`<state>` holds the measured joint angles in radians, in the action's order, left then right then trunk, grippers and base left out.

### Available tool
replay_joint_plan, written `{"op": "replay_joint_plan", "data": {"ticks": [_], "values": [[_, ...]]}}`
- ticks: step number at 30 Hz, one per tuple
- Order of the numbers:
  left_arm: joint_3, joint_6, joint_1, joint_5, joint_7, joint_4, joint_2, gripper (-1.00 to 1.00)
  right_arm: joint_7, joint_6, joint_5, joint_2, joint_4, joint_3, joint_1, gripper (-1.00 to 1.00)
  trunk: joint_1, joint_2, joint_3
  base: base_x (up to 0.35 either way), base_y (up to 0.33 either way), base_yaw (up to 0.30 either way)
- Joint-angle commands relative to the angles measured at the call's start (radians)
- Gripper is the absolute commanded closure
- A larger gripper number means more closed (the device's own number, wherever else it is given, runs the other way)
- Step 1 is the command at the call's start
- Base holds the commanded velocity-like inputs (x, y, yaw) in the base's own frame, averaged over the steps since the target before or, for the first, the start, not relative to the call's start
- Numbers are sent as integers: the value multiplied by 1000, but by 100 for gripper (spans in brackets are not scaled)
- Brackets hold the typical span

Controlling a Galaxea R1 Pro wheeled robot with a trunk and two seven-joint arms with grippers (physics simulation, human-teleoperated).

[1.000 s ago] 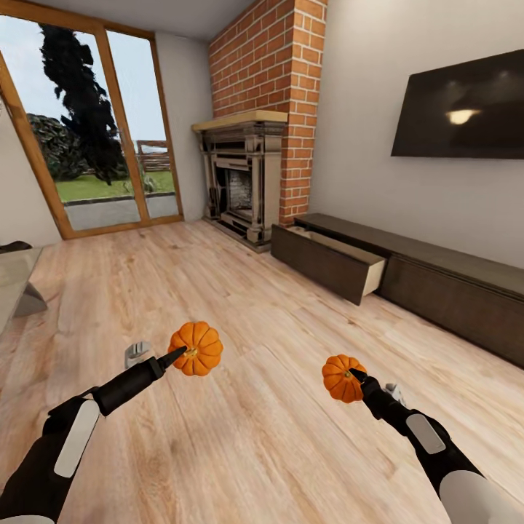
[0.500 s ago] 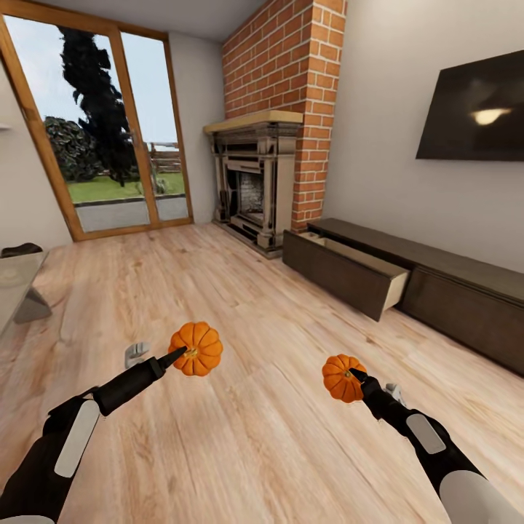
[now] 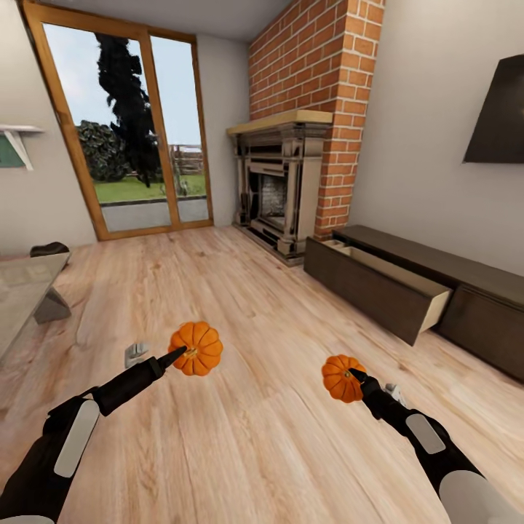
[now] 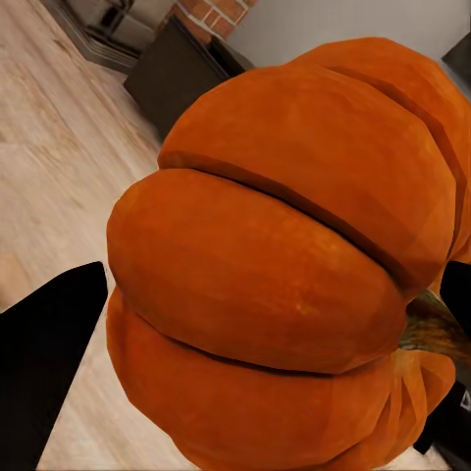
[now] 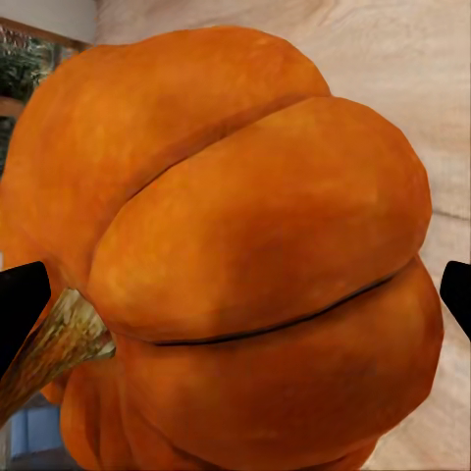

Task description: Place each of the two pumpkins and all three candles from the living room inside a cabinet in the living room (use any cabinet), then make sure every cabinet is closed, and position the cauldron so it is next to a table in the living room.

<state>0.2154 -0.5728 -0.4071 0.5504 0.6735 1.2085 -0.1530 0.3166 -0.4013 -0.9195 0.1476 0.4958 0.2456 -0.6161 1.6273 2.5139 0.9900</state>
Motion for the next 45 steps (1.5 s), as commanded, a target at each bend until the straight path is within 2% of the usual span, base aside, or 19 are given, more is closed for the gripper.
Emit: {"op": "replay_joint_plan", "data": {"ticks": [1,10,20,31,45], "values": [[1,-9,-1,12,-1,0,0,100,0,-9,-10,0,1,6,-1,100,0,0,0,336,0,202],[1,-9,-1,12,0,0,0,100,1,-9,-9,-2,1,6,-1,100,0,0,-1,336,0,58],[1,-9,-1,12,0,-1,0,100,0,-10,-9,-2,1,6,-1,100,0,0,-7,336,0,195],[1,-9,-1,10,0,-1,0,100,0,-10,-9,-2,1,6,-1,100,0,0,-9,336,0,62],[1,-9,-1,10,0,-1,0,100,0,-10,-9,-3,1,6,-1,100,0,0,-15,336,0,159]]}}
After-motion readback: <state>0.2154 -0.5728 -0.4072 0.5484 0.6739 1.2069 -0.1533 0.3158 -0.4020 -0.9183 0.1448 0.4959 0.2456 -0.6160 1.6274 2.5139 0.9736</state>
